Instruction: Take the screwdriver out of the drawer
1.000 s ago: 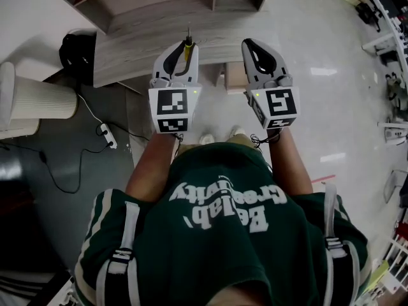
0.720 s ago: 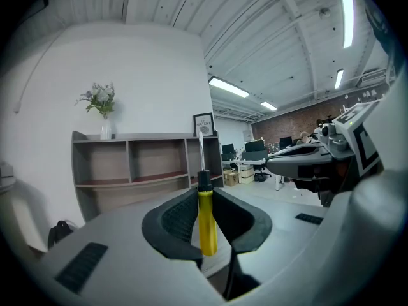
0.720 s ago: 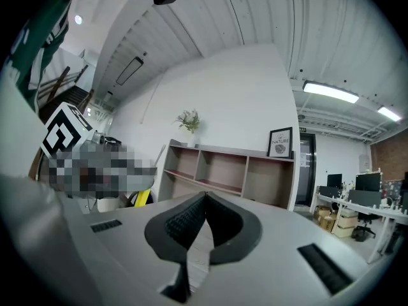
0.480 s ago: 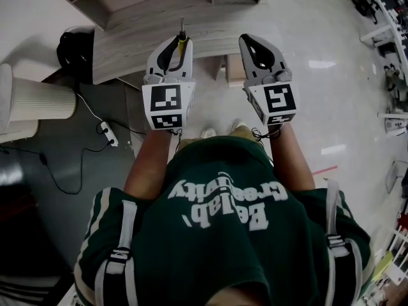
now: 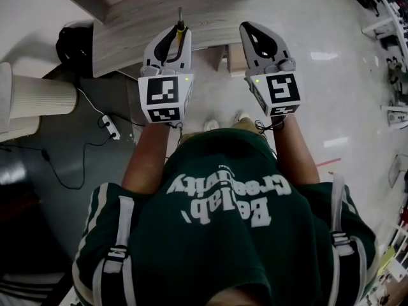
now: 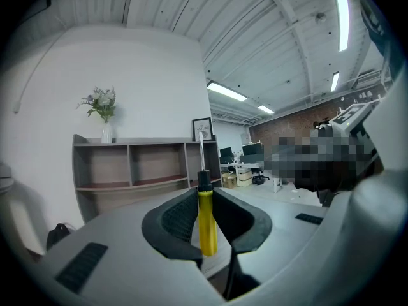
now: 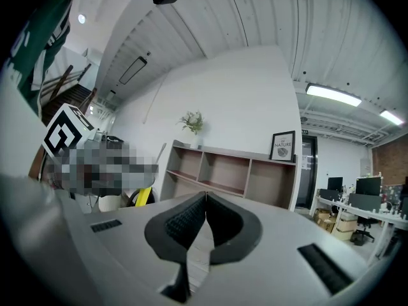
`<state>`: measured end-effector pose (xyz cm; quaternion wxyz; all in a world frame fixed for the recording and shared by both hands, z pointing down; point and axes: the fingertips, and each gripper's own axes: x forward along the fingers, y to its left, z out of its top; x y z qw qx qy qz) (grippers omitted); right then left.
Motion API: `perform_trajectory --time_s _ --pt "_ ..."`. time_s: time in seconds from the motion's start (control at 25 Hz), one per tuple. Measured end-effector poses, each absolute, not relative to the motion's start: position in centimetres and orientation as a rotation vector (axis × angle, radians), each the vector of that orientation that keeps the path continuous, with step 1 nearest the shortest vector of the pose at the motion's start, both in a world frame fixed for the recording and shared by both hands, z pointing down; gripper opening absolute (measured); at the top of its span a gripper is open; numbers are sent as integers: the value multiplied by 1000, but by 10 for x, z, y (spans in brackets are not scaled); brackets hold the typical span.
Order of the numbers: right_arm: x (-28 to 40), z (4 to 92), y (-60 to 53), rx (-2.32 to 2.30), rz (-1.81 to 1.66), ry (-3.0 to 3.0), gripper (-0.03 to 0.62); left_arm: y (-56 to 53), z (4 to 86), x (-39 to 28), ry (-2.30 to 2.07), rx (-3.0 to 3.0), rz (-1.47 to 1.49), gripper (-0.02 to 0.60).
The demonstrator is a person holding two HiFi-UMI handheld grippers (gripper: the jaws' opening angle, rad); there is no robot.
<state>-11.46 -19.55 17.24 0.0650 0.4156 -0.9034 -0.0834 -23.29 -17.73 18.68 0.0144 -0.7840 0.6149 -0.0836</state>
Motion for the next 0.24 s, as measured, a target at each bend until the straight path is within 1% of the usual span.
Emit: perform_trajectory --time_s 0.24 --pt "-108 168 -189 1277 -272 -2725 34 -172 182 -228 1891 -2428 -244 84"
